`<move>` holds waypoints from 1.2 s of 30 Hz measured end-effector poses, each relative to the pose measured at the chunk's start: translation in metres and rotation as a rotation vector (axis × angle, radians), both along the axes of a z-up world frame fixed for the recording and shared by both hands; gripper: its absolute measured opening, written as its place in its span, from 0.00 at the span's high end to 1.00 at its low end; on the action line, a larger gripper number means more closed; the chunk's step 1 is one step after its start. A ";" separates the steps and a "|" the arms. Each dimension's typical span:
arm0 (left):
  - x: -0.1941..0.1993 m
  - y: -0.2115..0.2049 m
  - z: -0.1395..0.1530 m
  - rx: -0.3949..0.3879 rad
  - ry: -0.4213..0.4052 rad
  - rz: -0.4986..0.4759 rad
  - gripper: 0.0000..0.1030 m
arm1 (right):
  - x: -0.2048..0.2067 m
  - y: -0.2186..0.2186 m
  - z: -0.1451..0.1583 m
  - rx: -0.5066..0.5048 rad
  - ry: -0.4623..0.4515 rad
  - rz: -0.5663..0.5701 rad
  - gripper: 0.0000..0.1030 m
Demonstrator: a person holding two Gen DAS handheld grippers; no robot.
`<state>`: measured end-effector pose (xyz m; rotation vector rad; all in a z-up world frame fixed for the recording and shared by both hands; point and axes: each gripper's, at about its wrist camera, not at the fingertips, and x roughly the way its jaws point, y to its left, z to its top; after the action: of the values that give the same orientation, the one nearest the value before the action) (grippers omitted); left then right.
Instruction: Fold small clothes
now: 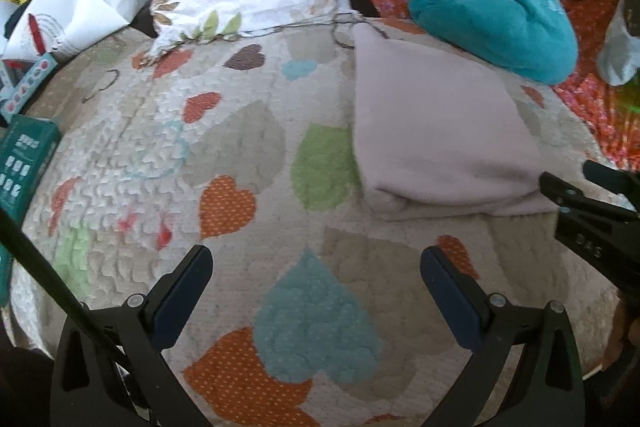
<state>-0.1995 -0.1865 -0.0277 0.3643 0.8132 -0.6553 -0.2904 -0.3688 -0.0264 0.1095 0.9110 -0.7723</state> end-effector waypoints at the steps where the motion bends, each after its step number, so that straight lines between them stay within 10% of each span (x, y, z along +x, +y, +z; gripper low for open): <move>1: 0.001 0.000 -0.001 0.003 0.002 0.003 0.00 | 0.000 0.000 0.000 0.000 0.000 0.002 0.35; 36: 0.002 -0.007 -0.018 0.039 0.090 -0.037 0.00 | 0.006 0.004 -0.006 0.022 0.019 0.022 0.32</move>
<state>-0.1974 -0.1938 -0.0459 0.3878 0.9074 -0.6945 -0.2848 -0.3643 -0.0321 0.1116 0.9372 -0.7436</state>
